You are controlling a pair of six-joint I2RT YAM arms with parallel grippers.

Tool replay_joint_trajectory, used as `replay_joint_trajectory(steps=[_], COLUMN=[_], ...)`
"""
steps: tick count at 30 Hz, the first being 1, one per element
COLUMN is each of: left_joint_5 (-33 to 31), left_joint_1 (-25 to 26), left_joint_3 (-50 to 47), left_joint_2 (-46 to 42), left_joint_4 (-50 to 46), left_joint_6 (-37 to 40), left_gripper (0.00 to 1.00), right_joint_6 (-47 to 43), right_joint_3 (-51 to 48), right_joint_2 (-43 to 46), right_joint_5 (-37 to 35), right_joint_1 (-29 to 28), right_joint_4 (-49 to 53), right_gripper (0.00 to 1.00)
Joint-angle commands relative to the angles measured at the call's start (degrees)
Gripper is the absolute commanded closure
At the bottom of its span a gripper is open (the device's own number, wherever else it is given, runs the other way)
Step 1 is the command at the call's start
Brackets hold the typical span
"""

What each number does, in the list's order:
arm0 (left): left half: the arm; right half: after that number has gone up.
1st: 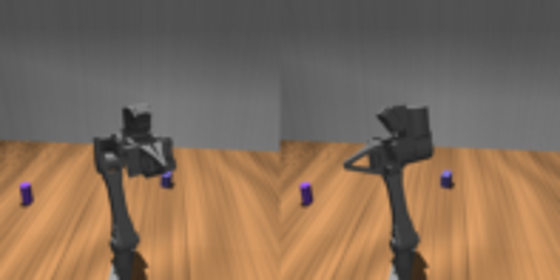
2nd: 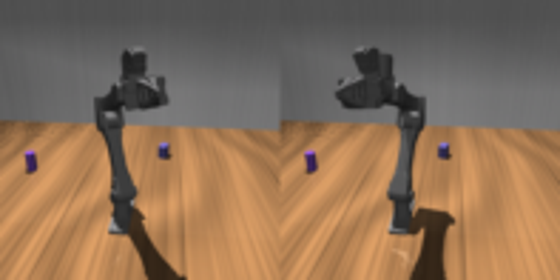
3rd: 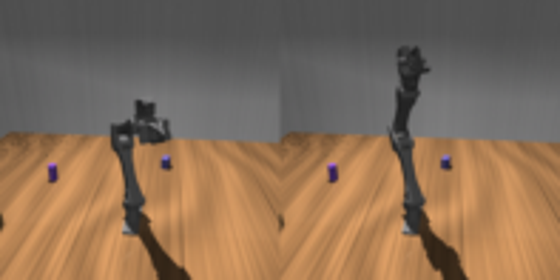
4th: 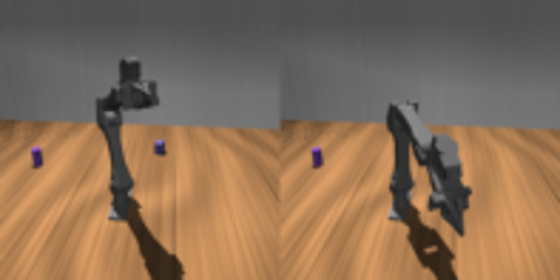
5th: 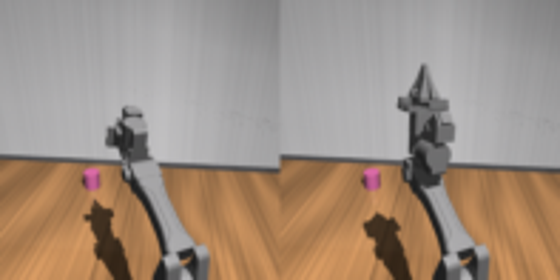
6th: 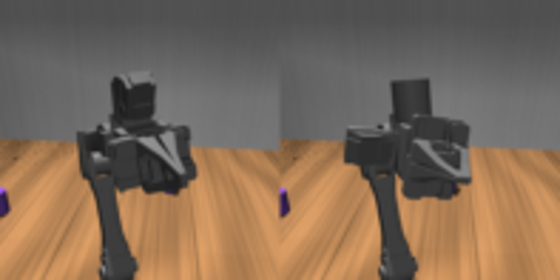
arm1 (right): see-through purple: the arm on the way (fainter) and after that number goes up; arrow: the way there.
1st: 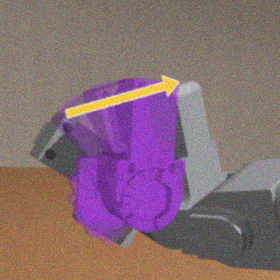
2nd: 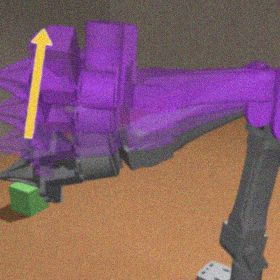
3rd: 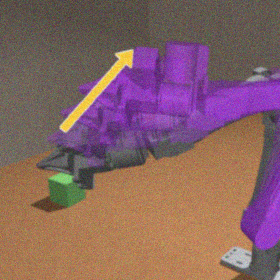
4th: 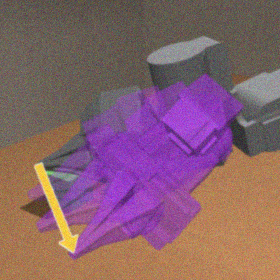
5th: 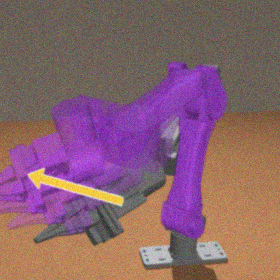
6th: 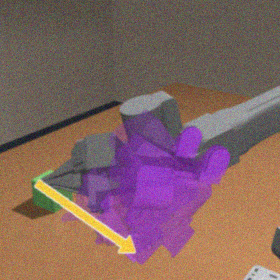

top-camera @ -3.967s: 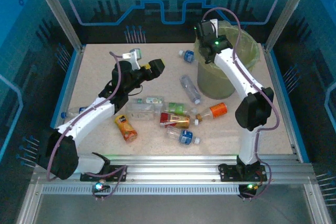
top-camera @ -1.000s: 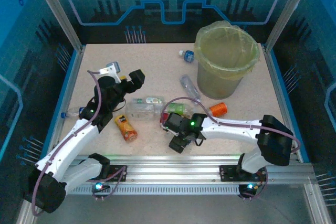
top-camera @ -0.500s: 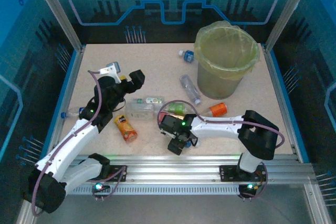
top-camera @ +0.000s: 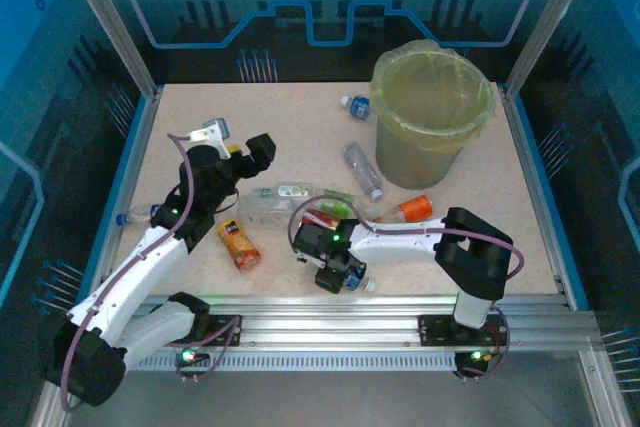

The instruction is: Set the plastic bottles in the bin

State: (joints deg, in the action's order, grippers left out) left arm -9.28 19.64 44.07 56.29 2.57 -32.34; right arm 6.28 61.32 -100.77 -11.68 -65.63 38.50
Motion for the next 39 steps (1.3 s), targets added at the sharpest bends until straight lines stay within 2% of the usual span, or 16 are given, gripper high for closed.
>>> replay_joint_trajectory(steps=[1, 9, 19, 22, 23, 25, 30, 33, 39], left_joint_5=[-1.09, -0.92, -0.74, -0.70, -0.57, -0.31, 0.89, 1.75, 2.65], left_joint_1=[-0.66, -0.78, -0.83, -0.83, -0.81, -0.84, -0.83, -0.83, -0.83], left_joint_3=[0.84, 1.10, 0.99, 0.66, 0.58, 0.48, 0.84, 0.92, 0.90], left_joint_2=[-0.83, -0.76, -0.75, -0.64, -0.59, -0.27, 0.87, 1.43, 1.72], left_joint_4=[-0.81, -0.72, -0.57, -0.22, -0.11, 0.23, 0.42, 0.76, 0.91], left_joint_6=[1.96, 1.92, 1.64, 1.31, 1.22, 0.97, 0.52, 0.26, 0.02], left_gripper=[0.01, 0.01, 0.01, 0.01, 0.01, 0.01, 0.01, 0.01, 0.01], right_joint_6=[0.14, 1.18, 0.82, -0.70, -1.43, -2.36, -1.92, -2.31, 0.08], right_joint_3=[1.00, 0.65, 3.57, 5.22, 5.74, 6.87, 13.50, 19.26, 32.77], right_joint_2=[2.84, 10.62, 25.18, 30.22, 31.99, 34.98, 37.61, 36.04, 27.49], right_joint_5=[-1.90, -5.19, -8.14, -8.27, -8.27, -8.81, -10.27, -14.58, -16.45], right_joint_1=[-0.45, -0.29, 1.84, 3.60, 4.36, 6.63, 16.14, 21.41, 33.65], right_joint_4=[2.75, 4.90, 6.01, 3.76, 2.56, 0.09, -3.43, -4.20, -2.15], right_gripper=[0.43, 0.54, 0.58, 0.62, 0.66, 0.72, 0.74, 0.72, 0.69])
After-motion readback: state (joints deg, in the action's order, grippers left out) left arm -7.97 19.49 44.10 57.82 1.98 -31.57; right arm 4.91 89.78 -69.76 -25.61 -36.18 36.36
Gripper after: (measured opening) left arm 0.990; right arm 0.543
